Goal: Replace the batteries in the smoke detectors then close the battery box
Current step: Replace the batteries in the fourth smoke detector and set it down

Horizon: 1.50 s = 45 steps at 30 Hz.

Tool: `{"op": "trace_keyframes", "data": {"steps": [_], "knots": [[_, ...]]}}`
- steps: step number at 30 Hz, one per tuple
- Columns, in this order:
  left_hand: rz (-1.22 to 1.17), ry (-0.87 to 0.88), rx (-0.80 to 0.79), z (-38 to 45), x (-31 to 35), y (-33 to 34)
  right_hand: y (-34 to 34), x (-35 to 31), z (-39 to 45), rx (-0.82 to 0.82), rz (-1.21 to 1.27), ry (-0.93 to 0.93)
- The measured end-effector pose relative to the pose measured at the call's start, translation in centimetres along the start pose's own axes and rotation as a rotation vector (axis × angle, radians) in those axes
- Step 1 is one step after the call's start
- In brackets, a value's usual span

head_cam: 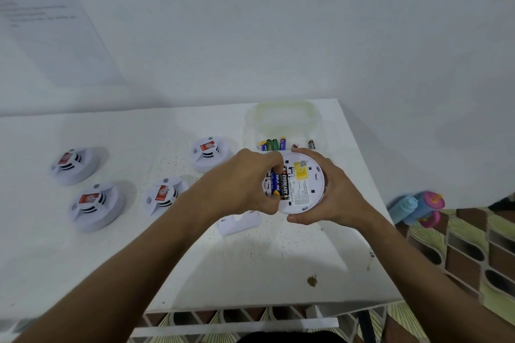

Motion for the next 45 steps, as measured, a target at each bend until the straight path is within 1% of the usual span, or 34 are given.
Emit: {"op": "trace_keyframes", "data": {"steps": [4, 7, 11, 14, 18, 20, 21, 23, 26, 27, 30, 34, 37, 39, 40, 42, 45], "knots": [[0.145, 0.015, -0.025, 0.3, 0.5, -0.4, -0.1, -0.3, 0.0, 0.014, -0.034, -0.006], [0.243, 0.050, -0.032, 0.4, 0.8, -0.6, -0.2, -0.3, -0.1, 0.034, -0.016, -0.008], [0.280, 0.082, -0.033, 0.6, 1.0, -0.5, -0.5, -0.2, -0.1, 0.027, 0.026, -0.006], [0.297, 0.137, 0.024, 0.4, 0.8, -0.3, -0.7, 0.0, 0.2, 0.025, 0.038, 0.013], [0.347, 0.181, 0.142, 0.2, 0.2, 0.0, -1.0, 0.0, 0.5, 0.048, 0.029, 0.013], [0.352, 0.247, 0.194, 0.2, -0.2, 0.3, -1.3, -0.2, 0.6, 0.065, 0.038, 0.010], [0.313, 0.281, 0.220, 0.3, -0.4, 0.5, -1.4, -0.3, 0.7, 0.075, 0.046, 0.012], [0.125, 0.287, 0.224, 0.7, -0.9, 0.7, -1.9, -0.2, 0.6, 0.099, 0.067, 0.016], [-0.243, 0.163, 0.124, 1.6, -1.5, 0.5, -2.8, 0.0, 0.3, 0.108, 0.071, 0.031], [-0.291, 0.141, 0.113, 2.0, -1.5, 0.4, -3.1, 0.1, 0.2, 0.110, 0.069, 0.035], [-0.260, 0.164, 0.158, 3.1, -0.9, 0.1, -3.9, 0.4, 0.0, 0.143, 0.061, 0.043], [-0.198, 0.223, 0.325, 4.2, 0.3, -0.7, -5.1, 1.0, -0.2, 0.200, 0.070, 0.040], [-0.347, 0.169, 0.455, 5.4, 1.0, -2.1, -6.0, 1.1, -0.7, 0.228, 0.059, 0.058], [-0.457, 0.093, 0.490, 7.2, 0.5, -3.1, -6.8, 1.5, -1.1, 0.250, 0.059, 0.081], [-0.472, 0.050, 0.474, 8.4, -0.1, -3.4, -7.2, 1.8, -1.4, 0.258, 0.058, 0.092], [-0.385, -0.036, 0.370, 11.1, -1.7, -3.7, -8.0, 2.4, -1.8, 0.271, 0.056, 0.111], [-0.152, -0.144, 0.091, 15.0, -3.7, -2.6, -8.8, 3.2, -2.1, 0.273, 0.049, 0.114]]}}
Point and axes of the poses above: each hand's wrist, its own z-axis towards the middle knuckle, its own y-axis out of the palm, x = y × z, the point moved 3 cm from there along z, towards the middle knuckle, and after that the axes turned 9 degrees about -x, right-handed, at the moved point
